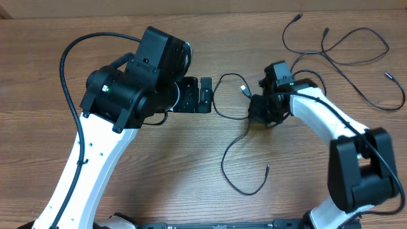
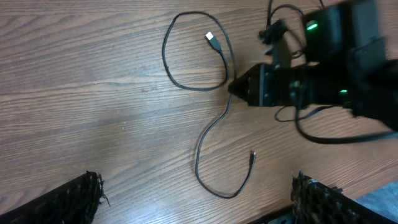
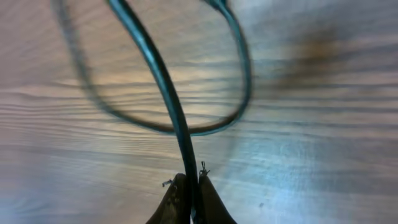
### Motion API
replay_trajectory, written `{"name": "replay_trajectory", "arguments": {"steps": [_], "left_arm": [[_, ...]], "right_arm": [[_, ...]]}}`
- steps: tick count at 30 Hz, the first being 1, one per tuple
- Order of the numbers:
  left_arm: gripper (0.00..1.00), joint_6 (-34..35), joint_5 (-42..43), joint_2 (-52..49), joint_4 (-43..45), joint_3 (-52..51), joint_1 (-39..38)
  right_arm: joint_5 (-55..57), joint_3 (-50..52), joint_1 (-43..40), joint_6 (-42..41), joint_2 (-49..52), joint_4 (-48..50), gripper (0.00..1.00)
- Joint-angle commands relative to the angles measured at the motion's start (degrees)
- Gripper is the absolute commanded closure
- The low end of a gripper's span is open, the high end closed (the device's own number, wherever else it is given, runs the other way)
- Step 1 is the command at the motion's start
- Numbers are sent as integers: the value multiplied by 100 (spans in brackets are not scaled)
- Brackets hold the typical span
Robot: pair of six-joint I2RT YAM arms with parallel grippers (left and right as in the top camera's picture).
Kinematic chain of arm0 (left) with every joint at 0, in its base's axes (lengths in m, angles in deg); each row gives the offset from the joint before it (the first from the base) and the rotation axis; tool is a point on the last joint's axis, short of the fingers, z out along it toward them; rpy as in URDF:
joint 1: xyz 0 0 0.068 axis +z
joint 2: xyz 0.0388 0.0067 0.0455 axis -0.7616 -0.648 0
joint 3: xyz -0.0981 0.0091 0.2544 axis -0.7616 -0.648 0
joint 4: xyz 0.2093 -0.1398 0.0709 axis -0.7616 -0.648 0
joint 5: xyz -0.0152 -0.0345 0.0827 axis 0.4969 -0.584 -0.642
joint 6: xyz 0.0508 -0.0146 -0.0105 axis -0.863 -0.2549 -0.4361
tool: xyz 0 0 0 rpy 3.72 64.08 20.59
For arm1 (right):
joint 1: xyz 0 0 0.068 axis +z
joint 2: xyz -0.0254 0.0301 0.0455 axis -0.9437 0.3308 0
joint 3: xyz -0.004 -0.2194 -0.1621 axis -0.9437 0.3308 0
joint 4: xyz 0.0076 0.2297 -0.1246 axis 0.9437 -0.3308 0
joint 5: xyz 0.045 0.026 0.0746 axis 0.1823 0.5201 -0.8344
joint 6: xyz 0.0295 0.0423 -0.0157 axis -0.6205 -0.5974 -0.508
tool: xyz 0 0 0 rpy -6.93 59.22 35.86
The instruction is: Untangle cables
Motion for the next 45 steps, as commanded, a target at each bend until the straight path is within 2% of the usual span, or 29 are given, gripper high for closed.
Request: {"name": "replay_trajectory", "arguments": {"steps": [1, 7, 11, 18, 24, 29, 35, 39, 45], "left_arm": [[0, 79, -33, 96, 4, 4, 26], [1, 79, -35, 96, 4, 4, 26], [0, 79, -35, 96, 4, 4, 26], [0, 79, -35, 96, 4, 4, 26], [0, 79, -33, 96, 4, 4, 26], [0, 79, -35, 96, 4, 4, 24], [0, 79, -35, 96, 4, 4, 26], [0, 79, -35, 96, 4, 4, 26], [0, 79, -35, 96, 4, 4, 26]], "right_arm": [[103, -737, -155, -313, -881, -302, 96], [212, -1412, -503, -365, -1853, -940, 96], [308, -1543, -706, -369, -2428, -1012, 96], [1115, -1749, -1209, -555, -3397, -1226, 96], [1193, -2020, -1849, -555, -3956, -1427, 96], [1357, -2114, -2203, -568, -4107, -1462, 96], [2262, -2124, -2809, -1113, -4037, -1897, 96], [2874, -2124, -3506, -1460, -3742, -2461, 96], [2953, -2122, -4319, -1460, -3123, -2859, 96]]}}
